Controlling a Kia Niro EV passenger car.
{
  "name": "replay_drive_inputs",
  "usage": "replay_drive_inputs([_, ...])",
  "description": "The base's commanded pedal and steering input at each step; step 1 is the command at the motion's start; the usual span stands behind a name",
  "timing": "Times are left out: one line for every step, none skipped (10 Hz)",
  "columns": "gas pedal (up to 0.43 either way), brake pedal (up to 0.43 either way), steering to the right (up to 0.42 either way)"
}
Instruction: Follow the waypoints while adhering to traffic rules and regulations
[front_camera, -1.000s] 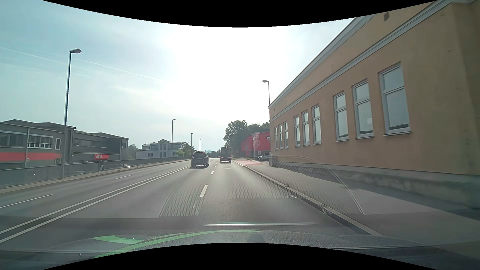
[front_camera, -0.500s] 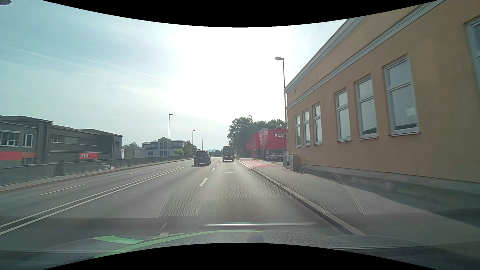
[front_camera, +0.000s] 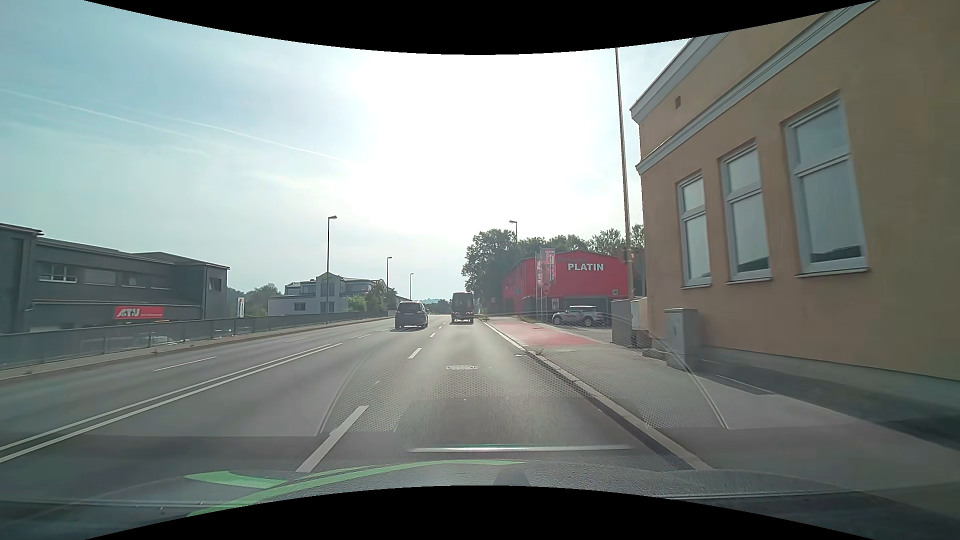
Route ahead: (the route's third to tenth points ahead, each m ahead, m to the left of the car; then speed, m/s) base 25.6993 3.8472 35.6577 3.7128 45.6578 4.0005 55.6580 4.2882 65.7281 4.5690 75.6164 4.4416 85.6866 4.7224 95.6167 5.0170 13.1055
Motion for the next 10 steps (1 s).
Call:
replay_drive_inputs([0.079,0.0,-0.013])
replay_drive_inputs([0.079,0.0,-0.013])
replay_drive_inputs([0.079,0.0,-0.013])
replay_drive_inputs([0.079,0.0,-0.012])
replay_drive_inputs([0.079,0.0,-0.01])
replay_drive_inputs([0.079,0.0,-0.007])
replay_drive_inputs([0.079,0.0,-0.007])
replay_drive_inputs([0.079,0.0,-0.007])
replay_drive_inputs([0.079,0.0,-0.007])
replay_drive_inputs([0.079,0.0,-0.007])
